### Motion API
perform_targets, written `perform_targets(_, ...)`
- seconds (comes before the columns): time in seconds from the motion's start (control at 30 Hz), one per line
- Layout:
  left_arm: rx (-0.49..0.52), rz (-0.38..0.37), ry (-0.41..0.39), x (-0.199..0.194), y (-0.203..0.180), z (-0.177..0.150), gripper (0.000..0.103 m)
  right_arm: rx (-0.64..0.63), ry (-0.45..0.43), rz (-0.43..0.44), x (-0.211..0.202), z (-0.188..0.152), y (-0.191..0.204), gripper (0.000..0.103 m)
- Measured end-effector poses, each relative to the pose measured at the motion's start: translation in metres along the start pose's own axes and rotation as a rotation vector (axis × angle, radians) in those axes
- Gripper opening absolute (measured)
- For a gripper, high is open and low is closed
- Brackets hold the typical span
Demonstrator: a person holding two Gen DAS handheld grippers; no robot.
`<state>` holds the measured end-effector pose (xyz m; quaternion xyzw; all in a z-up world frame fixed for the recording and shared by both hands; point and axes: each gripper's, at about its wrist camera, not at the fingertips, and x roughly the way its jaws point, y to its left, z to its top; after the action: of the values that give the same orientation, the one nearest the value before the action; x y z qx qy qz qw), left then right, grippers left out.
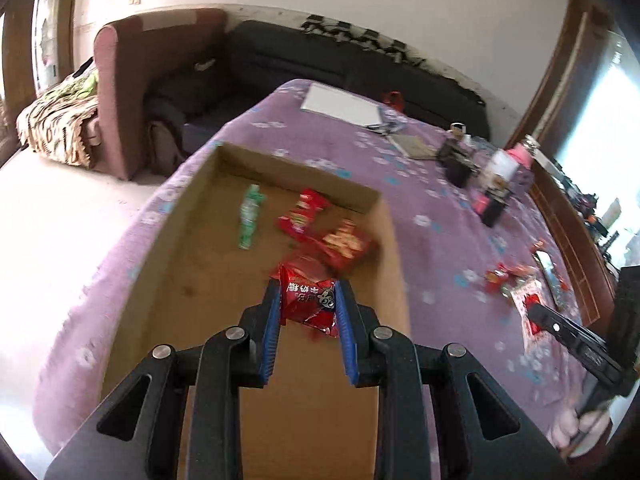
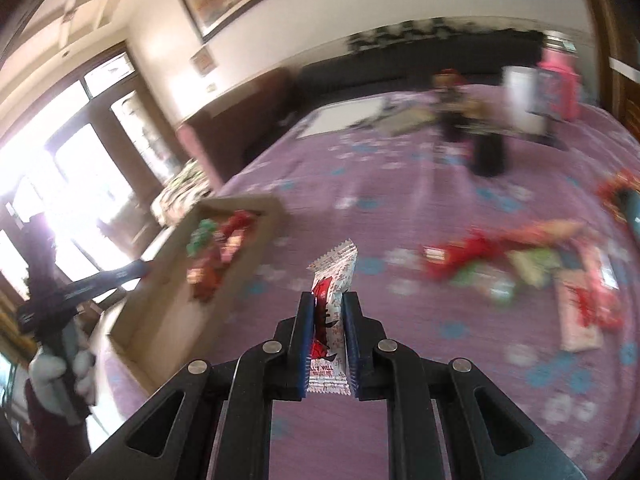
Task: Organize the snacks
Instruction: 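Carry both snacks into the cardboard box and open both tools to release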
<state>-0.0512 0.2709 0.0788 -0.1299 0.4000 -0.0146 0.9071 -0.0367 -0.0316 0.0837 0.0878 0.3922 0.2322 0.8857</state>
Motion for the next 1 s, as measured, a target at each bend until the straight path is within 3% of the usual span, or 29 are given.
perform_targets(0.27,-0.015,0.064,0.068,0.040,0.028,0.019,0.024,-0.111,0.122,0.129,0.067,0.012,0.092,0.014)
perform_targets(0.47,-0.043,0.087,0.105,0.067,0.043,0.034,0.024,-0.135,0.232,0.193,0.123,0.008,0.134,0.014)
perform_targets(0.73,-0.085,0.108,0.112,0.083,0.060,0.044,0.026,-0.155,0.317,0.204,0.168,0.000,0.157,0.016)
perform_targets(0.87,-0.121,0.075,0.120,0.082,0.068,0.044,0.042,-0.178,0.305,0.186,0.171,-0.002,0.162,0.019)
perform_targets(1.0,-0.149,0.048,0.088,0.068,0.071,0.046,0.043,-0.193,0.276,0.180,0.164,-0.002,0.166,0.023)
